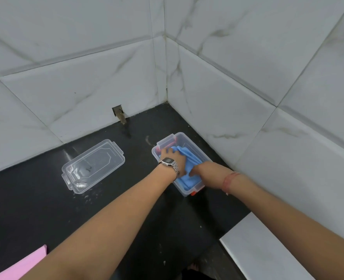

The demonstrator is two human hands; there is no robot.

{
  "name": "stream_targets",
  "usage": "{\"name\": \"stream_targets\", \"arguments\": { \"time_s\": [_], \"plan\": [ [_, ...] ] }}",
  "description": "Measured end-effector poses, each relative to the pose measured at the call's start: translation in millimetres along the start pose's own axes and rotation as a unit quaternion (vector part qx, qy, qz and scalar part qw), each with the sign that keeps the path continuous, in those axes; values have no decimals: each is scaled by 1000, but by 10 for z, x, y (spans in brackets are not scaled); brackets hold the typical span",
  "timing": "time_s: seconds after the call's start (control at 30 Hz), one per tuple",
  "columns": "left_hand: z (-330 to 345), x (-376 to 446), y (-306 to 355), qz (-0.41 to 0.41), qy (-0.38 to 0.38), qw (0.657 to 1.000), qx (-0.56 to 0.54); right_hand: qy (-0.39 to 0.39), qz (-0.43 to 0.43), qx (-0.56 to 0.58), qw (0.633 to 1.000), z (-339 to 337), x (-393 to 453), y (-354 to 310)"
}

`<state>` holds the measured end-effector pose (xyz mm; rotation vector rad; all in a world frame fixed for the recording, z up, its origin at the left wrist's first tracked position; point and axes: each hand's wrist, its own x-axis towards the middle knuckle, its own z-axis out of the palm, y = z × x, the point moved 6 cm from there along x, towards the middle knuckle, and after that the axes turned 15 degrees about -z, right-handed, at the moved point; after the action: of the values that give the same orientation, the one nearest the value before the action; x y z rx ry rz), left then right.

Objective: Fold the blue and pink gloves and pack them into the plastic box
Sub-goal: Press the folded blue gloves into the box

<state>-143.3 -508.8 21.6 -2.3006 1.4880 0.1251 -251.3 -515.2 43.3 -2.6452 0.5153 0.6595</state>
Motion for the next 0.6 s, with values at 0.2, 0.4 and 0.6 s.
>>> {"name": "stream_targets", "arguments": {
  "time_s": [0.2, 0.4, 0.6],
  "plan": [
    [-66, -77, -41, -22, -48, 999, -2, -61, 88, -23, 994, 49, 359, 4],
    [54, -35, 24, -44, -48, 998, -14, -60, 106, -45, 992, 87, 493, 65],
    [79, -33, 77, -64, -43, 995, -59, -8, 89, -28, 996, 121, 588, 55]
  ]
}}
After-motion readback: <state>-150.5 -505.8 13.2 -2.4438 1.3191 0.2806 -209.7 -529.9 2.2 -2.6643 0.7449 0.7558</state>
